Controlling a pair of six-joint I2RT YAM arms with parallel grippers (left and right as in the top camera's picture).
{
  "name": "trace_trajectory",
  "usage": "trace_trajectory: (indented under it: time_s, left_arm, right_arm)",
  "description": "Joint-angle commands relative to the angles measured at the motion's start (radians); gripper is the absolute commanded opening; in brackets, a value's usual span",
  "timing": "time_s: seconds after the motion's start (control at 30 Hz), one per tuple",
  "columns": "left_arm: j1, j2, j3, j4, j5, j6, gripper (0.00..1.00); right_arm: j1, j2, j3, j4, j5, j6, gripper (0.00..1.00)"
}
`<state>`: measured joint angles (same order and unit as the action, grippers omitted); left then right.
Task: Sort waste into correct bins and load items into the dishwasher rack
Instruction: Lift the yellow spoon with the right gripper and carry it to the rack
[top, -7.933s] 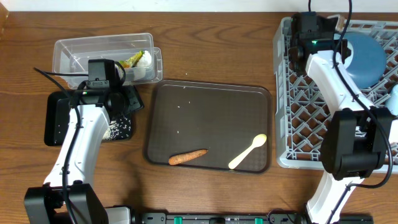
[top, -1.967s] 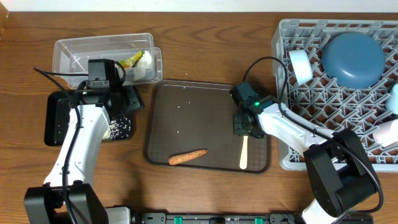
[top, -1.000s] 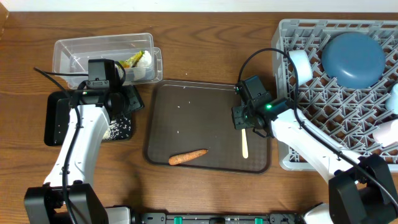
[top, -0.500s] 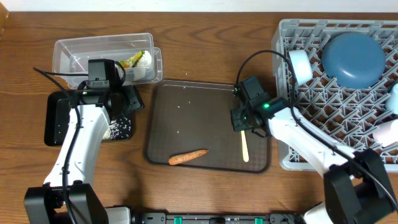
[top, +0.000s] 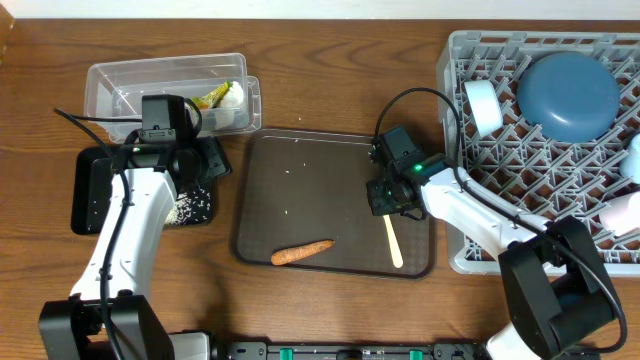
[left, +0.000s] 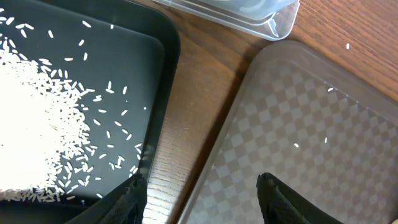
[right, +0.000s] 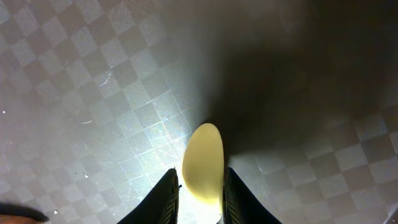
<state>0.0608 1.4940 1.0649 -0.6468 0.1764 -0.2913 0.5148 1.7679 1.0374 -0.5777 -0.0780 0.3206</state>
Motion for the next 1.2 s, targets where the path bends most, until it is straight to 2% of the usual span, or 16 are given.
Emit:
trace_trajectory:
  time_s: [0.0,0.13,0.3,0.8,1.17]
  left_arm:
    - [0.0,0.002,0.01,0.0,-0.006,0.002,0.59]
    - [0.0,0.002,0.01,0.0,-0.006,0.002,0.6]
    - [0.0,0.002,0.01,0.0,-0.006,0.002,0.6]
    - [0.0,0.002,0.01,0.0,-0.006,0.002,0.6]
    - [0.0,0.002,0.01,0.0,-0.006,0.002,0.6]
  right_arm:
    - [-0.003,0.029,-0.005,0.003,-0.022,-0.015,0.21]
    - [-0.003,0.054,-0.005,0.008,-0.056,-0.015,0.16]
    - [-0.003,0.069,-0.005,0.012,-0.066,-0.015,0.01]
    - [-0.01,0.057,-0.001,0.017,-0.068,-0.028,0.01]
    - [-0.074,-0.129,0.146,-0.127,-0.004,-0.136,0.01]
